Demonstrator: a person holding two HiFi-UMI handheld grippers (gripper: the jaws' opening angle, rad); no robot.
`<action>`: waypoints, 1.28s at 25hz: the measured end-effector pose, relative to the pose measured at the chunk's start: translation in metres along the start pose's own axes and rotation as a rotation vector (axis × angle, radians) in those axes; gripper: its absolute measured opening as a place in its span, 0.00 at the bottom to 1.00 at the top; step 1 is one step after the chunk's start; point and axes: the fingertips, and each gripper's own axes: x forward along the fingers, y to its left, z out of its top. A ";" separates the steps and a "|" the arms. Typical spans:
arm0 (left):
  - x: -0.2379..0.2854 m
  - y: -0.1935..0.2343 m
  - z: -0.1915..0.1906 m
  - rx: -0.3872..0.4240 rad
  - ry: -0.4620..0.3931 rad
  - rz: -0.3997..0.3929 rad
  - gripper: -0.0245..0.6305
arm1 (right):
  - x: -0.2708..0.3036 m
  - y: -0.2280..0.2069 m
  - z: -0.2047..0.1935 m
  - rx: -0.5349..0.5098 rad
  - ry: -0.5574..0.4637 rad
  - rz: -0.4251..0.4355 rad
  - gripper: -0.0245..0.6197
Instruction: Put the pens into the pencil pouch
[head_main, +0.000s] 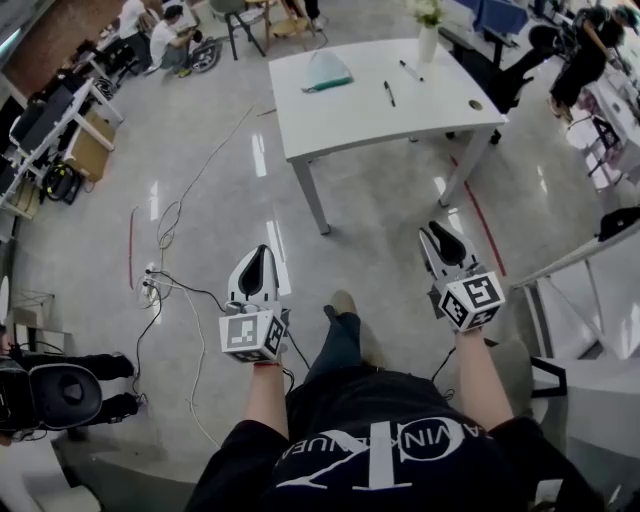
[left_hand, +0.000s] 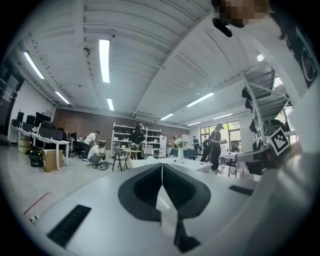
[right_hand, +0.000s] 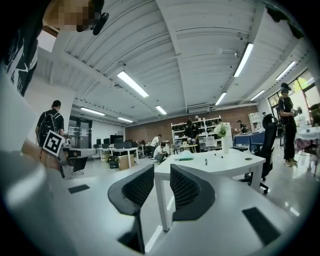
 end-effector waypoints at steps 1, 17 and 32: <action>0.009 0.002 0.000 -0.002 0.000 -0.001 0.04 | 0.006 -0.005 0.000 0.000 0.003 -0.002 0.18; 0.178 0.055 -0.006 -0.033 0.053 -0.061 0.04 | 0.139 -0.080 0.005 0.057 0.057 -0.052 0.19; 0.297 0.093 -0.021 -0.034 0.071 -0.148 0.04 | 0.239 -0.127 -0.004 0.083 0.098 -0.118 0.19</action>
